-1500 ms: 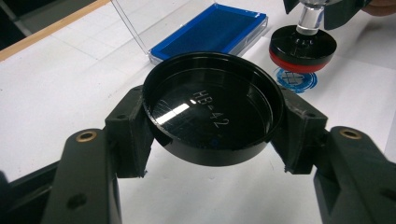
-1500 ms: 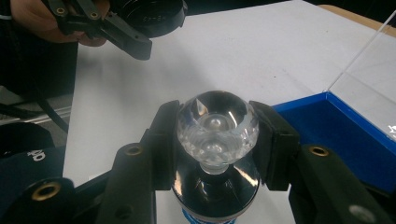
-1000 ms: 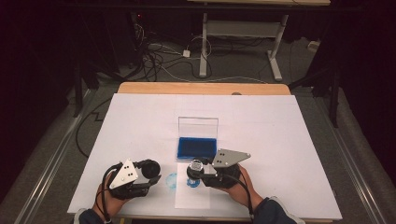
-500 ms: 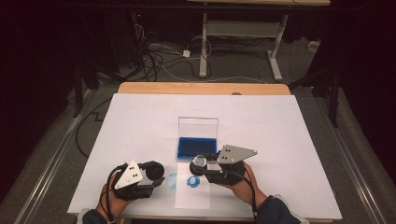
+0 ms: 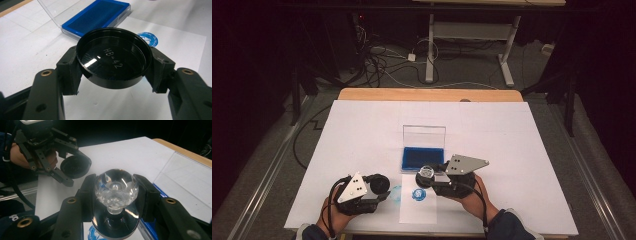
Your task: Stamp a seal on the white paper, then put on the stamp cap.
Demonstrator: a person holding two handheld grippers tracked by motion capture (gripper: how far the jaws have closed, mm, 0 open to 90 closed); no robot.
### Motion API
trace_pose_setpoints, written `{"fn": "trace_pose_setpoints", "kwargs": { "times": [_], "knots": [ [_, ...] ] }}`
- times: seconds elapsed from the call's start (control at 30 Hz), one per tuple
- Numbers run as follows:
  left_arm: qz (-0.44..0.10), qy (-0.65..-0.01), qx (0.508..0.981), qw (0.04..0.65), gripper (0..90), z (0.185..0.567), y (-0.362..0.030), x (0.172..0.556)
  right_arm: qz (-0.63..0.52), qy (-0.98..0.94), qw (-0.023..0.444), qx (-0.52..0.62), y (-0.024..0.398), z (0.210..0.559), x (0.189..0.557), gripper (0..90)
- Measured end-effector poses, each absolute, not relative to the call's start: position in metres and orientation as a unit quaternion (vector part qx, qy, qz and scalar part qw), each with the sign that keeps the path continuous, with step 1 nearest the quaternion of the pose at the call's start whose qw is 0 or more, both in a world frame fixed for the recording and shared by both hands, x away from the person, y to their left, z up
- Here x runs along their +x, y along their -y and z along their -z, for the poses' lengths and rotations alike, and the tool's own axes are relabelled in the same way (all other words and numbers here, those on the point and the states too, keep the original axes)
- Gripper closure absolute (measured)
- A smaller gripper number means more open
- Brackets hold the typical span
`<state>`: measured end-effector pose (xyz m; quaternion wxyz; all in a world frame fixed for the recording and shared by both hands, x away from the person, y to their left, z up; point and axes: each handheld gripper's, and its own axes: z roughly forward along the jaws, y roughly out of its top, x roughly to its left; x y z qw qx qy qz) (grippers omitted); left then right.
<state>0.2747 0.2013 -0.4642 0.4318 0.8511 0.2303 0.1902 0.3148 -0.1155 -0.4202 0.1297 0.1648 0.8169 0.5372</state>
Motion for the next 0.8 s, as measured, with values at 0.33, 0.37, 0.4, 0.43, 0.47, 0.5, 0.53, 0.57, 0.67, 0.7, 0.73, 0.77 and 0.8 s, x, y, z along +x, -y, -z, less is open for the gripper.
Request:
{"fn": "trace_pose_setpoints", "kwargs": {
  "times": [0.33, 0.37, 0.4, 0.43, 0.47, 0.5, 0.53, 0.57, 0.67, 0.7, 0.73, 0.77, 0.8],
  "knots": [
    [-0.186, -0.227, 0.854, 0.43, 36.0, 0.466, -0.199, 0.275, -0.543, -0.812, 0.13, 0.167, 0.118, 0.417, 0.315, 56.7],
    [-0.186, -0.227, 0.854, 0.429, 36.0, 0.466, -0.199, 0.275, -0.544, -0.812, 0.131, 0.167, 0.118, 0.416, 0.315, 56.6],
    [-0.186, -0.227, 0.854, 0.429, 36.0, 0.466, -0.198, 0.274, -0.546, -0.811, 0.129, 0.168, 0.119, 0.416, 0.315, 56.6],
    [-0.185, -0.226, 0.855, 0.428, 36.0, 0.466, -0.198, 0.274, -0.546, -0.811, 0.131, 0.167, 0.119, 0.415, 0.315, 56.6],
    [-0.186, -0.224, 0.856, 0.427, 36.0, 0.466, -0.197, 0.274, -0.546, -0.81, 0.132, 0.168, 0.119, 0.414, 0.315, 56.7],
    [-0.185, -0.223, 0.857, 0.427, 36.1, 0.466, -0.196, 0.275, -0.549, -0.808, 0.132, 0.167, 0.12, 0.413, 0.315, 56.7],
    [-0.183, -0.222, 0.856, 0.429, 36.0, 0.466, -0.194, 0.275, -0.55, -0.807, 0.133, 0.168, 0.121, 0.412, 0.315, 56.7],
    [-0.181, -0.222, 0.856, 0.431, 36.0, 0.466, -0.193, 0.276, -0.549, -0.807, 0.134, 0.168, 0.121, 0.411, 0.315, 56.7],
    [-0.176, -0.214, 0.86, 0.429, 36.0, 0.467, -0.186, 0.278, -0.552, -0.805, 0.137, 0.17, 0.123, 0.409, 0.314, 56.6],
    [-0.174, -0.212, 0.861, 0.429, 36.0, 0.468, -0.184, 0.279, -0.553, -0.804, 0.138, 0.17, 0.123, 0.408, 0.314, 56.7],
    [-0.172, -0.21, 0.863, 0.427, 36.0, 0.468, -0.182, 0.279, -0.556, -0.802, 0.139, 0.168, 0.124, 0.407, 0.314, 56.6],
    [-0.17, -0.209, 0.863, 0.428, 36.0, 0.469, -0.18, 0.28, -0.556, -0.801, 0.139, 0.17, 0.124, 0.406, 0.314, 56.7],
    [-0.168, -0.207, 0.864, 0.427, 36.1, 0.469, -0.178, 0.28, -0.557, -0.801, 0.139, 0.17, 0.124, 0.406, 0.314, 56.7]
  ]
}}
